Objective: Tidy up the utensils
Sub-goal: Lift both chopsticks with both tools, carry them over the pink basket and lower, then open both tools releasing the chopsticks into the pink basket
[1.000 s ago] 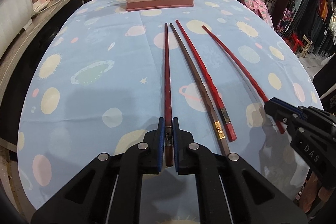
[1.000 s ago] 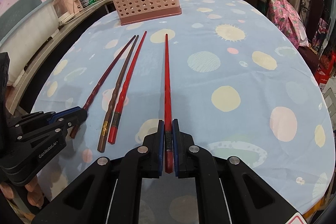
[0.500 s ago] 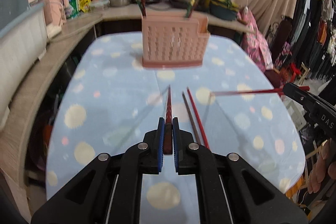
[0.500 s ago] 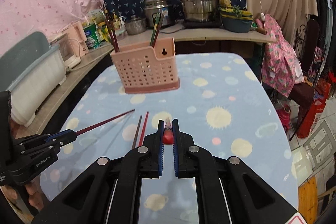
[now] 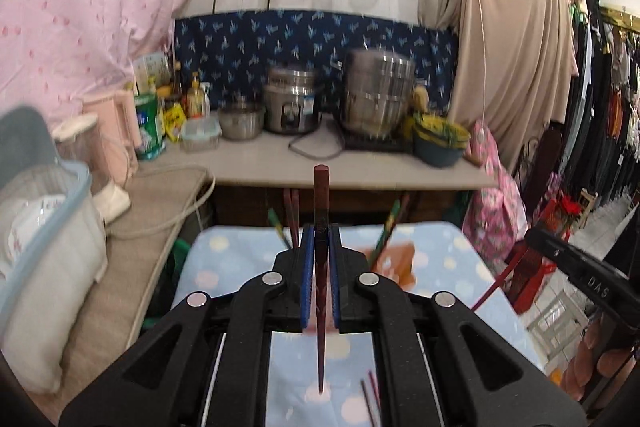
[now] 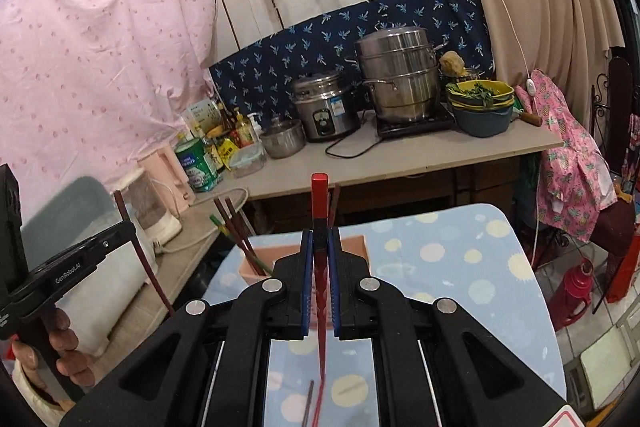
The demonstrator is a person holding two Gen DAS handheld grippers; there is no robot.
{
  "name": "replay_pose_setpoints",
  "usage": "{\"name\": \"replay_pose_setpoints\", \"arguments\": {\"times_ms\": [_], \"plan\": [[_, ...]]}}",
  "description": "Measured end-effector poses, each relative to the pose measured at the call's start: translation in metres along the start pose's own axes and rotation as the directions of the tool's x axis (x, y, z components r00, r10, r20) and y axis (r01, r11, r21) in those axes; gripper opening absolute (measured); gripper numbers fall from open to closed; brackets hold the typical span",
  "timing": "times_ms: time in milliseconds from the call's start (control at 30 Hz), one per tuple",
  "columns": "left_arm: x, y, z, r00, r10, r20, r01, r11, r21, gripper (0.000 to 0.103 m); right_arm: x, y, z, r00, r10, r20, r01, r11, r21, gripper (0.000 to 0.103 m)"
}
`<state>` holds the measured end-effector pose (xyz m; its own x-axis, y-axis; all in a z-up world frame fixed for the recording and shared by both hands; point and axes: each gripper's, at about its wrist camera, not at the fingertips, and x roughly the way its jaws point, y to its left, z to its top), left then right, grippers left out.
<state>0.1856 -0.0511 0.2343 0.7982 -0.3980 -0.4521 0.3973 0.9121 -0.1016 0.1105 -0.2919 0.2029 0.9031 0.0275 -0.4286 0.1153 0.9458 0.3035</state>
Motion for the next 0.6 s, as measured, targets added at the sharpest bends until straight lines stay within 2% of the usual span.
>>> {"name": "replay_pose_setpoints", "arguments": {"times_ms": [133,267,400,600], "plan": [[0.013,0.0,0.037,0.998,0.005,0.056,-0.005,1.0,-0.014,0.007,0.017,0.005,0.035,0.998,0.029,0.062,-0.031,0.999,0.026,0.007],[0.031,0.001,0.059,0.997,0.005,0.082,-0.003,1.0,-0.025,0.007,0.038,0.009,0.06,0.995,0.042,0.092,-0.047,0.998,0.052,0.007],[0.053,0.001,0.065,0.997,0.002,0.073,0.001,1.0,-0.03,0.007,0.062,0.01,0.07,0.995,0.032,0.097,-0.038,0.998,0.054,0.007],[0.08,0.004,0.054,1.0,-0.006,0.021,0.006,0.999,-0.032,0.007,0.099,0.004,0.06,0.999,0.015,0.04,-0.018,0.998,0.066,0.007]]}}
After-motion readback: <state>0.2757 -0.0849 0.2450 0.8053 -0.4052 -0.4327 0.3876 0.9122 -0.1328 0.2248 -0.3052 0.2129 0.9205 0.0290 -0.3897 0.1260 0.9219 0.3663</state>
